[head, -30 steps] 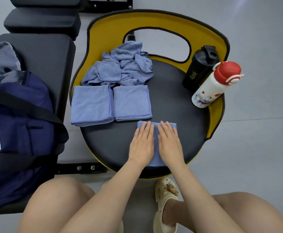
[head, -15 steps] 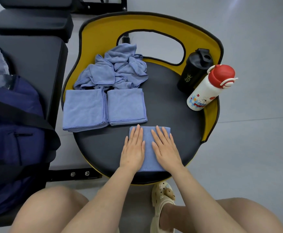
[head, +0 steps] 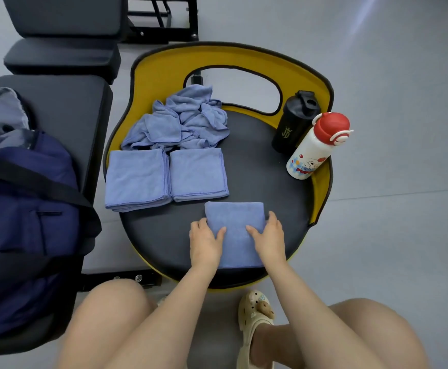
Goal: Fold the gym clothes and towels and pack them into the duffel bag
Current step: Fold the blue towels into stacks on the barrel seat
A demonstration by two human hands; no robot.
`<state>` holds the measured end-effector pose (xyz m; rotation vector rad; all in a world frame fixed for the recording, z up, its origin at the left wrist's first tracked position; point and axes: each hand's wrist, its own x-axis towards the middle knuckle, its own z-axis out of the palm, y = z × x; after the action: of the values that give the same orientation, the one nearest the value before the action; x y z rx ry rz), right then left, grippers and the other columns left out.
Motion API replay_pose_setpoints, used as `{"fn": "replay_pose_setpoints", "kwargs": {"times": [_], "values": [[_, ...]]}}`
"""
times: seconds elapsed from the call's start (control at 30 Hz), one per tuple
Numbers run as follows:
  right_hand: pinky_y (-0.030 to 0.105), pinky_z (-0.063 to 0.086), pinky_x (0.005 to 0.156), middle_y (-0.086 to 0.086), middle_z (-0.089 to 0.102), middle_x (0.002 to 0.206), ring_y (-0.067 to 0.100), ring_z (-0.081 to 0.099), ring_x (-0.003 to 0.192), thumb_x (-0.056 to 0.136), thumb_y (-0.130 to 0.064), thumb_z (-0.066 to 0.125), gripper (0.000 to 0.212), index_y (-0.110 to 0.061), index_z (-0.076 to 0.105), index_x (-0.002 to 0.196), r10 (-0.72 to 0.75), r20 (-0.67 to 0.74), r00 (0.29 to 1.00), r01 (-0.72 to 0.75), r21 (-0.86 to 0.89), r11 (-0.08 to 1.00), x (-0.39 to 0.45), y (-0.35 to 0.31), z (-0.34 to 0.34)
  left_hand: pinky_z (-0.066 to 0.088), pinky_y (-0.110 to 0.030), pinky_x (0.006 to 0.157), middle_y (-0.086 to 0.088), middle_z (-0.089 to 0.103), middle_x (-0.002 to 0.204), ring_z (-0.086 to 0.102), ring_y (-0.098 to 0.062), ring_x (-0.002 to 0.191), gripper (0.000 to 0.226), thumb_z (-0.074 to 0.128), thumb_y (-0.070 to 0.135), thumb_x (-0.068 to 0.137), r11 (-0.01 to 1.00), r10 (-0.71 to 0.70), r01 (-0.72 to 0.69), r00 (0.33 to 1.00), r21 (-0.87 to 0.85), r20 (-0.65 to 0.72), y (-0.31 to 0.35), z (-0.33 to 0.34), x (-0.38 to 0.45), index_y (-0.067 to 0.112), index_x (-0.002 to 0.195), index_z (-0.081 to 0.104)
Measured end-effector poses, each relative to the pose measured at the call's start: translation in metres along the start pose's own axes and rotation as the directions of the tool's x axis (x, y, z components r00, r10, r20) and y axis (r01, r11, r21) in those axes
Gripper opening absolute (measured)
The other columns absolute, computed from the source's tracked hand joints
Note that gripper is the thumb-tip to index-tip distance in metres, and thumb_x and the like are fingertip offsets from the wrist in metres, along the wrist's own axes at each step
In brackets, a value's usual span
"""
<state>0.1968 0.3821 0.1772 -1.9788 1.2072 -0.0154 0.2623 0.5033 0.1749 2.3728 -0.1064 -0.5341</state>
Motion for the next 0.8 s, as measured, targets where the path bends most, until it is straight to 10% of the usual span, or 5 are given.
{"fn": "replay_pose_setpoints", "kwargs": {"times": [0.27, 0.53, 0.8], "values": [[0.03, 0.044, 0.073, 0.011, 0.064, 0.104, 0.028, 0.06, 0.097, 0.084, -0.024, 0.069, 0.029, -0.005, 0.06, 0.105, 0.004, 0.111, 0.994, -0.023, 0.168, 0.986, -0.002, -0.001, -0.01, 0.044, -0.034, 0.081, -0.007, 0.059, 0.114, 0.057, -0.031, 0.105, 0.026, 0.051, 0.032, 0.094, 0.987, -0.089, 0.113, 0.976, -0.116, 0.197, 0.02, -0.029, -0.005, 0.014, 0.112, 0.045], [0.037, 0.053, 0.085, 0.005, 0.065, 0.103, 0.022, 0.063, 0.094, 0.082, -0.018, 0.074, 0.033, -0.007, 0.057, 0.107, -0.049, 0.087, 0.995, -0.006, 0.542, 0.84, 0.001, -0.036, -0.021, 0.045, -0.031, 0.083, -0.002, 0.059, 0.113, 0.058, -0.022, 0.105, 0.03, 0.061, 0.031, 0.09, 0.914, -0.001, 0.038, 0.996, -0.403, 0.092, 0.033, -0.068, 0.014, 0.014, 0.113, 0.052], [0.042, 0.05, 0.096, 0.005, 0.065, 0.116, 0.022, 0.062, 0.105, 0.085, -0.019, 0.068, 0.039, -0.009, 0.058, 0.121, -0.084, 0.083, 0.993, 0.031, 0.505, 0.862, 0.036, -0.094, -0.015, 0.039, -0.023, 0.058, 0.0, 0.05, 0.094, 0.048, -0.013, 0.071, 0.045, 0.048, 0.006, 0.091, 0.931, 0.043, -0.027, 0.999, -0.365, 0.034, 0.043, -0.101, 0.053, 0.02, 0.132, 0.036]]}}
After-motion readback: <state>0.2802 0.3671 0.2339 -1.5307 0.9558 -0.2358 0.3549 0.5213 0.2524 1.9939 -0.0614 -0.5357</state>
